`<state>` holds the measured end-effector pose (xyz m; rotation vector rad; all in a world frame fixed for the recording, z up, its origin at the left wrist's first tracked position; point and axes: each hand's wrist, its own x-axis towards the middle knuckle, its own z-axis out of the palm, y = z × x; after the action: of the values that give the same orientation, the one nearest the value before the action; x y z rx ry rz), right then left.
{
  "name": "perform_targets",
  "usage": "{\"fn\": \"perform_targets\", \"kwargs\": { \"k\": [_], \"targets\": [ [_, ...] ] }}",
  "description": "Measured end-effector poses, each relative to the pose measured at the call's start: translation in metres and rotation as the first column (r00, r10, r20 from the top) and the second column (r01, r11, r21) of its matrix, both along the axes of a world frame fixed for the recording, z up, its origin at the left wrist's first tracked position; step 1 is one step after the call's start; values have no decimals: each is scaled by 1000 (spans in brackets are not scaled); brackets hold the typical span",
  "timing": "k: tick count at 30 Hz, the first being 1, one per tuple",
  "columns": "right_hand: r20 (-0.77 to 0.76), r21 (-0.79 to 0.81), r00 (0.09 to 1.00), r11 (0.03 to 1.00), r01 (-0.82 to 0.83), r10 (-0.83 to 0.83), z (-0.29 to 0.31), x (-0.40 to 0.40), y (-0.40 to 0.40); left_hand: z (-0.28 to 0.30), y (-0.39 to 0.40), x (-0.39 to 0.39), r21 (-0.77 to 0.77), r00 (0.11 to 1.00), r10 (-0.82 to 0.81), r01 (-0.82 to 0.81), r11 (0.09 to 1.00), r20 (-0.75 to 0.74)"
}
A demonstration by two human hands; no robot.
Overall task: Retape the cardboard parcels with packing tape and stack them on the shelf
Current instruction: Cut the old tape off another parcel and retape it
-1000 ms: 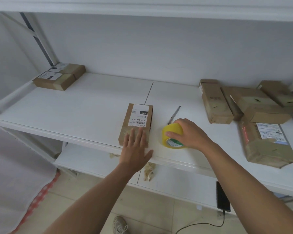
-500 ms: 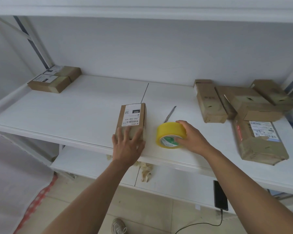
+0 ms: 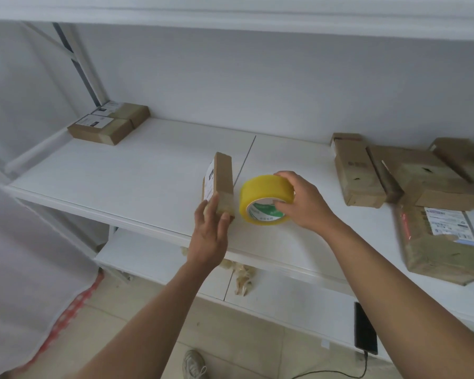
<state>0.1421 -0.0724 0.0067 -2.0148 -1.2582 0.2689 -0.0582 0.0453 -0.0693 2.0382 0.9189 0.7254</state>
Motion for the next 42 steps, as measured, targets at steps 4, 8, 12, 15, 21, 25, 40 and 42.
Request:
{"fn": "perform_targets", "kwargs": {
  "k": [4,8,12,15,21,25,40,42],
  "targets": [
    [11,-8,1000,1000,-23,23,-5,-10,11,-2,1,-6,-37,996,41,-39,999,81],
    [-5,-12,999,999,-44,44,-10,-16,21,-5,4,-13,-7,991,57,-57,998,122],
    [-17,-18,998,998,-60,60,-14,-20,28,-11,13,-19,-2,987,63,-63,998,145],
    [-25,-15,997,997,-75,75,-17,-24,33,-13,18,-23,58,986,74,-83,995,146],
    [-29,34,997,997,-71,72,-9,-29,36,-11,27,-30,224,990,26,-56,973,138],
    [21,69,995,993,-98,97,18,-27,38,-3,38,-29,378,992,-114,85,922,55],
    [116,37,978,984,-176,171,45,-21,48,-2,43,-18,455,997,-3,38,890,-76],
    [71,36,986,988,-152,149,36,-16,44,-2,41,-17,467,996,11,29,884,-83]
  ]
}}
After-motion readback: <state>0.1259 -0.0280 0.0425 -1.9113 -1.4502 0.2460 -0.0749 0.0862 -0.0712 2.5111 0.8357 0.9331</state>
